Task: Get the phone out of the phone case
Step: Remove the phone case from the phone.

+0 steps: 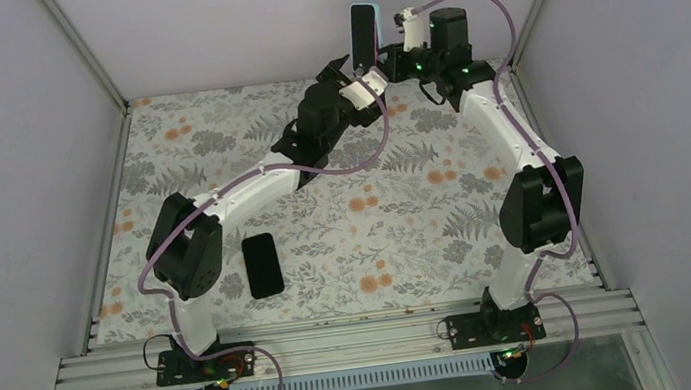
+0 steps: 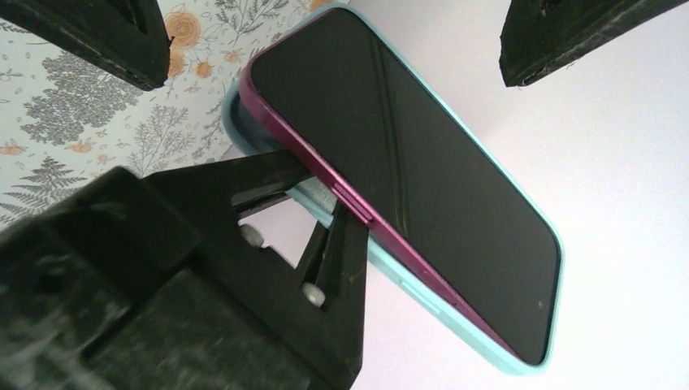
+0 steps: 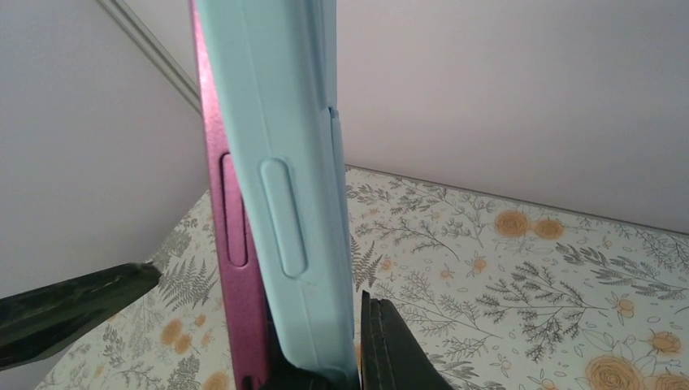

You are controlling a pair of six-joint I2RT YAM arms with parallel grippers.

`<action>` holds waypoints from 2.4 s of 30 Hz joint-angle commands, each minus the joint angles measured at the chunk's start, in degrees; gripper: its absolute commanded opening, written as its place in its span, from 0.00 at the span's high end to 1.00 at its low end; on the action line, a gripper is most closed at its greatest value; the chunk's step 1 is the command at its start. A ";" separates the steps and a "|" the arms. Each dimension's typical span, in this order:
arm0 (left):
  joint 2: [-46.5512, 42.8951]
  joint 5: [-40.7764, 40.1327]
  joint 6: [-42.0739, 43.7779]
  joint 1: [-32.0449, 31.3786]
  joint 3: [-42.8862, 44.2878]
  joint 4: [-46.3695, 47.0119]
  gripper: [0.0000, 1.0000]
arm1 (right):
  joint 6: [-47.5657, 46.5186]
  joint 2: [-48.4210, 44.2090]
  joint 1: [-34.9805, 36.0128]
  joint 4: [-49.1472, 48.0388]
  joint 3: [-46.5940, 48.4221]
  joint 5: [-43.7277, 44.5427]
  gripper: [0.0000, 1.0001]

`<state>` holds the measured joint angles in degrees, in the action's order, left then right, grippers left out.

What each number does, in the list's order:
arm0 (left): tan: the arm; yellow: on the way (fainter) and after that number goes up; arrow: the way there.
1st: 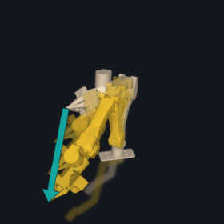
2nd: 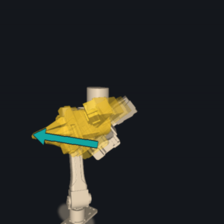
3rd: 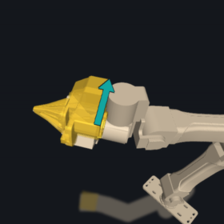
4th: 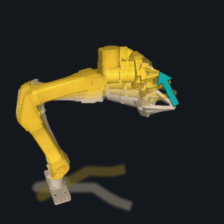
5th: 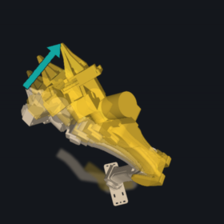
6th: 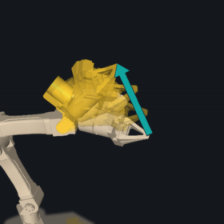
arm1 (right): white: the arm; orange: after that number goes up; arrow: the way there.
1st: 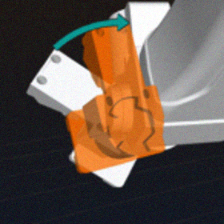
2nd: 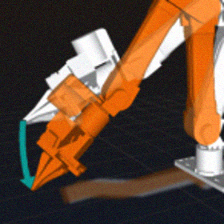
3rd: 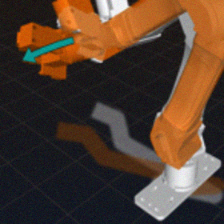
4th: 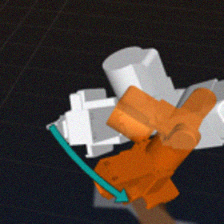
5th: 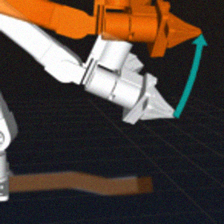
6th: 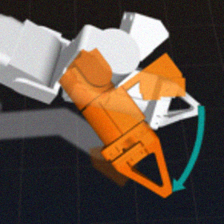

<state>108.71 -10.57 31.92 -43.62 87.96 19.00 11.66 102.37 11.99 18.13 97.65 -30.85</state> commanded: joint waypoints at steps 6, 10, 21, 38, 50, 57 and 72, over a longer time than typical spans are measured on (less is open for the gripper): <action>-0.18 -4.29 -0.12 0.72 1.25 3.97 0.00 | -0.08 -5.92 1.03 -4.46 -1.13 -2.59 0.97; -0.38 -6.41 -0.51 0.81 0.88 5.42 0.00 | -0.37 -6.48 1.31 -4.25 -1.34 -2.93 0.97; -3.10 -1.63 -4.72 0.64 3.48 -0.17 0.00 | -2.45 -6.51 2.03 -4.68 -3.43 -1.67 0.97; -4.84 -1.75 -4.81 1.55 2.19 -0.39 0.00 | -3.46 -6.65 2.65 -4.41 -3.56 -0.84 0.97; -4.01 -12.61 8.37 -1.08 -5.92 11.72 0.00 | -2.12 -8.39 3.08 -4.68 -3.39 -1.67 0.97; -3.26 -22.57 19.19 -1.43 -13.95 33.89 0.00 | -0.85 -10.08 3.08 -4.91 -4.44 -3.26 0.97; -7.72 -0.67 8.94 -1.64 -17.01 19.02 0.00 | 0.38 -8.29 4.10 -6.08 -5.36 -2.29 0.97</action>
<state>103.00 -22.61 46.15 -44.18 71.64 48.45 10.68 94.28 15.73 15.31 90.59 -32.67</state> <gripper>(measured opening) 0.999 0.078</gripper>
